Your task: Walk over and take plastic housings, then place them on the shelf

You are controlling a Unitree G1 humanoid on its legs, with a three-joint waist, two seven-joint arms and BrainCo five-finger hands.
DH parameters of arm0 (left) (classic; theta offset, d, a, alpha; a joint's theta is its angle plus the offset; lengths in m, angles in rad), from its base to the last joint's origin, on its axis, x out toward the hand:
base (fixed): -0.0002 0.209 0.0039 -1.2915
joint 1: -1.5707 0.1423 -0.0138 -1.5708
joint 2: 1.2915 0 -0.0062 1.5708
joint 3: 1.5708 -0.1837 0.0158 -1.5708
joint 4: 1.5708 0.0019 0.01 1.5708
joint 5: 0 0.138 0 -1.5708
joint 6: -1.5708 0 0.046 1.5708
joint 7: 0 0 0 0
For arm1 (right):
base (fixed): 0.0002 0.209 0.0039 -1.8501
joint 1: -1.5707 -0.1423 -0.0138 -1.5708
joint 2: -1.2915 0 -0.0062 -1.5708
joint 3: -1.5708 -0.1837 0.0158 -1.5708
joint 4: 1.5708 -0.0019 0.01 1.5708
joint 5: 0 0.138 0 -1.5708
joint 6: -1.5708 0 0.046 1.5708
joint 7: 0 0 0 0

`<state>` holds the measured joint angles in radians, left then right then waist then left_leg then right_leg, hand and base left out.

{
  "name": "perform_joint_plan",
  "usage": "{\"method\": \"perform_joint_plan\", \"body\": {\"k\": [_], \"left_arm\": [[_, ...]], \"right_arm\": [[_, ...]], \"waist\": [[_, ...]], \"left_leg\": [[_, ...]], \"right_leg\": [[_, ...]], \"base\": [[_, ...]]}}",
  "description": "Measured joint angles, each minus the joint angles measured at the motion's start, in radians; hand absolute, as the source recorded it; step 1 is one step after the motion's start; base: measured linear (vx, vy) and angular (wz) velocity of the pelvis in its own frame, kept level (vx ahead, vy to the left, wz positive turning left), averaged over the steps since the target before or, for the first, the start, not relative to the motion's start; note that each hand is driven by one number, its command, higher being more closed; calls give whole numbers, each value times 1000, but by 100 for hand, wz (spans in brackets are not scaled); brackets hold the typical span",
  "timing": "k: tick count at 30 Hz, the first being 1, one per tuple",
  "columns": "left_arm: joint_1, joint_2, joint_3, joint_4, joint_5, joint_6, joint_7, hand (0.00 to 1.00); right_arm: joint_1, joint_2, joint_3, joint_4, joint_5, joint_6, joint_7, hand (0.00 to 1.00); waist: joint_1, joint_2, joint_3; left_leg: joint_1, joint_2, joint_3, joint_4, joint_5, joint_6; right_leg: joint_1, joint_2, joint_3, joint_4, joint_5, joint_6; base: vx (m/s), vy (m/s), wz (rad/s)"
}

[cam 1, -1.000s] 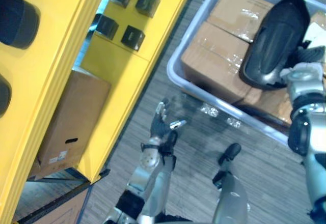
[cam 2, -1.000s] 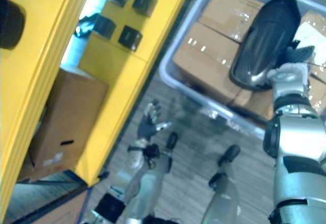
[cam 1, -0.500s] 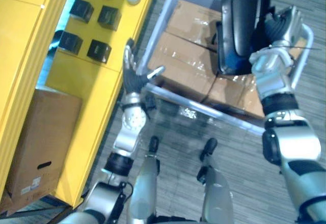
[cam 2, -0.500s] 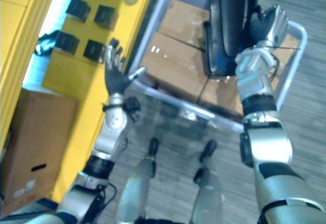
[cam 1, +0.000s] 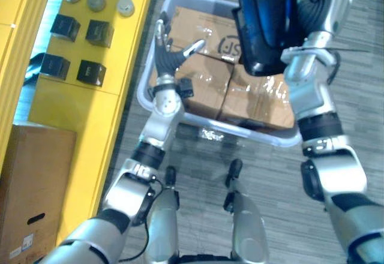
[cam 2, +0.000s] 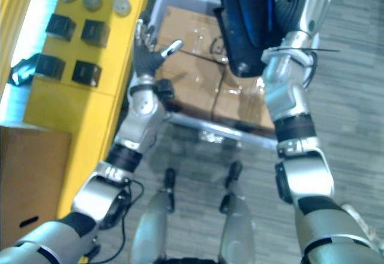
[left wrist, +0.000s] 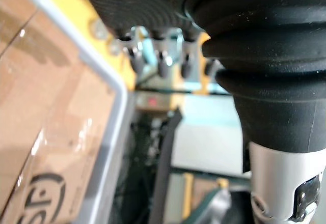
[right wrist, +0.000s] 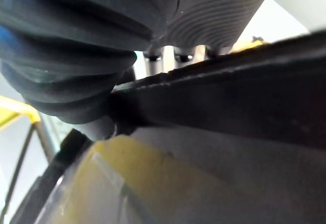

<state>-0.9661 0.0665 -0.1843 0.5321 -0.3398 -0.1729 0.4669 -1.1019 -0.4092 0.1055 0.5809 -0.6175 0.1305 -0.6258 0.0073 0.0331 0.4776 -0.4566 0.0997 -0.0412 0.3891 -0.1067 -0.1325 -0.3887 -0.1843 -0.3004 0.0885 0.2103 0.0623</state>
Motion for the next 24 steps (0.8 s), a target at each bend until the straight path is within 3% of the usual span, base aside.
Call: {"method": "perform_joint_plan", "body": {"k": [6, 24], "left_arm": [[-91, -4, -34, 98, -49, 0, -2, 0], [-142, -75, -44, 296, -174, 8, -18, 0]], "right_arm": [[17, 61, 61, -63, -46, -10, -28, 100], [32, 159, 192, -64, -88, -43, -31, 100]], "waist": [[-11, -51, 26], [-20, -51, 26]], "left_leg": [[-7, 0, 17, 11, -9, 2], [-26, -3, 20, 34, -17, 7]], "right_leg": [[-25, -4, 20, 24, -4, 1], [-37, -9, 25, 40, -6, 3]], "base": [[-12, 28, -8], [-2, 11, 0]]}}
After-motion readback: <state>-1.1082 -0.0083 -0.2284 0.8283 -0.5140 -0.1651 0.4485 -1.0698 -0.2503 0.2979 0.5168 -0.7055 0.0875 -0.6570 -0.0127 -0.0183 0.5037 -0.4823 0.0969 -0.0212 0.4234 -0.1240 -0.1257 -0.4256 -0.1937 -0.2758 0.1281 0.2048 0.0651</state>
